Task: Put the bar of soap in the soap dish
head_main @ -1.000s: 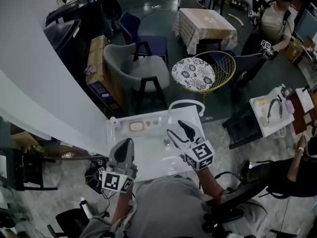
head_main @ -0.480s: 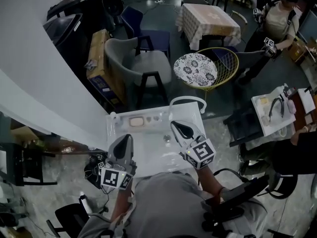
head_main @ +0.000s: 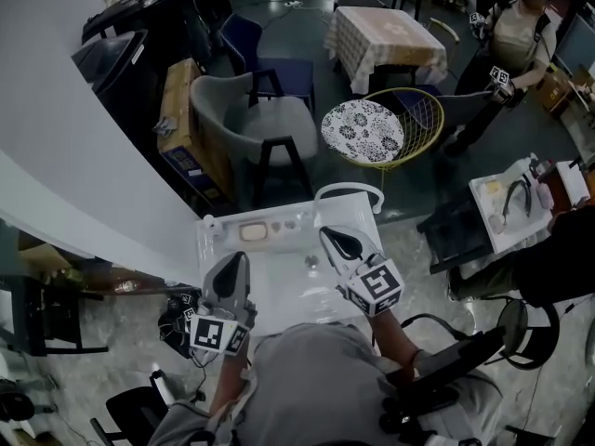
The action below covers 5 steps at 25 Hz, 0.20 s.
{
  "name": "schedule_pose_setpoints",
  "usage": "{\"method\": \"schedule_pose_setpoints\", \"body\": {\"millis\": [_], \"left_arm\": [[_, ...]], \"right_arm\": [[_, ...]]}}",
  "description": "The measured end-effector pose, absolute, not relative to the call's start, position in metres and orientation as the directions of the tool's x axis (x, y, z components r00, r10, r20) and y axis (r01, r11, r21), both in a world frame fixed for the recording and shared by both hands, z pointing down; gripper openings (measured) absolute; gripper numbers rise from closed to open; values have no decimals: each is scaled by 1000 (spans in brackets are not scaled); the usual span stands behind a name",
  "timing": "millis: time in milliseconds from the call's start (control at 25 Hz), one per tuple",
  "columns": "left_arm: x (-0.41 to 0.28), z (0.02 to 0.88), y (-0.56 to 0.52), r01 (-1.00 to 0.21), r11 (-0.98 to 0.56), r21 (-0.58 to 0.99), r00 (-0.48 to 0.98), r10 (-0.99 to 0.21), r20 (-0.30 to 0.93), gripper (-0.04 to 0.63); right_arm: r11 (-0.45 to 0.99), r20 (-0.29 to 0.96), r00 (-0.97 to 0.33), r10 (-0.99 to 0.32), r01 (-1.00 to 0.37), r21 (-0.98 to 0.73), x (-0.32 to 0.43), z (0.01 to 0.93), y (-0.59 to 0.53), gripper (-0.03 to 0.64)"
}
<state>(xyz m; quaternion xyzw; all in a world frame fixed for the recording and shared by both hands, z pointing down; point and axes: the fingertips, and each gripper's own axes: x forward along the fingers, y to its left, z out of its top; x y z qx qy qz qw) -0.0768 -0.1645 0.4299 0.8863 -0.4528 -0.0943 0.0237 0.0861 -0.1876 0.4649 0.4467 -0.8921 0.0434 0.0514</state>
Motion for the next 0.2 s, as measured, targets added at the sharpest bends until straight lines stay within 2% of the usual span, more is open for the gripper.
{"method": "schedule_pose_setpoints", "body": {"millis": [200], "left_arm": [[-72,433,-167,-797,-590,130,574,-806,-141,-2]], "right_arm": [[592,142,-588,-796,-806,-23,89,464,-190,3]]}}
